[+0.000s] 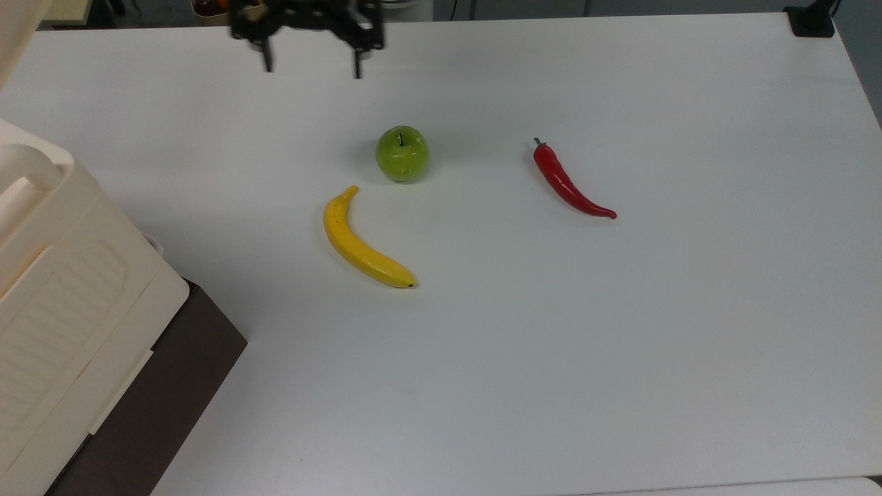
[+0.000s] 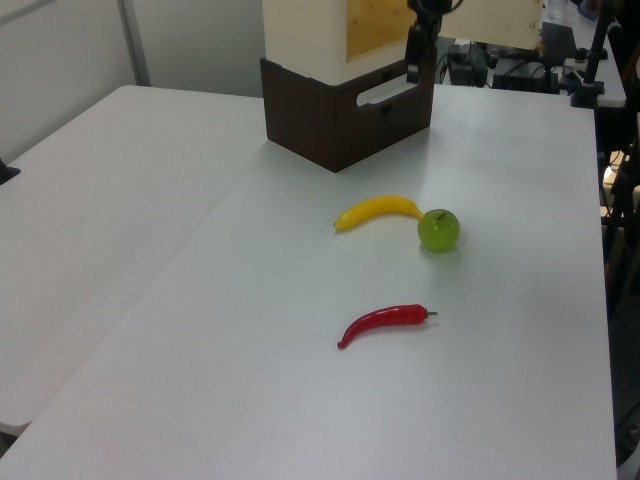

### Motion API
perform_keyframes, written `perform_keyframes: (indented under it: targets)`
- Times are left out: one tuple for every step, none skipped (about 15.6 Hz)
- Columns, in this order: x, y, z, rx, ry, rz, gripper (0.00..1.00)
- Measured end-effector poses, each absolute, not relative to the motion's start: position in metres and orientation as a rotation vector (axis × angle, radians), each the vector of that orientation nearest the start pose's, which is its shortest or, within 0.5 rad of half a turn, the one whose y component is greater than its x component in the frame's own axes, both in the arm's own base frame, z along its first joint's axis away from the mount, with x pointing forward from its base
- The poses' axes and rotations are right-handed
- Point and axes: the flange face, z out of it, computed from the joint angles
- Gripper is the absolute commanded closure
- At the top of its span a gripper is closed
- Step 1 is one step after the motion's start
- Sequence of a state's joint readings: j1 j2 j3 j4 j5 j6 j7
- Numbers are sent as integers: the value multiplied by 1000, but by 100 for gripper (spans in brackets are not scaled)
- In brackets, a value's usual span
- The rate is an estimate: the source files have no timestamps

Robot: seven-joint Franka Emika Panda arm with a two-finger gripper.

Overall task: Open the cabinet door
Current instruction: 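Release the door and lift the gripper away from the cabinet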

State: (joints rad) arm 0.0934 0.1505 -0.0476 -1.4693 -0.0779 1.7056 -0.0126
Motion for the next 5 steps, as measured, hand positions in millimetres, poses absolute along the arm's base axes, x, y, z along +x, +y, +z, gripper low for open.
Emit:
perform_keyframes:
  targets:
    - [609,33,593,-3221,-127,-89,0]
    - [604,40,590,-3222,-132,-46,0]
    - [600,45,589,-3223,-120,-20,0]
    - [597,47,589,-3224,-100,-4,0]
    - [593,46,589,-3225,-82,9,0]
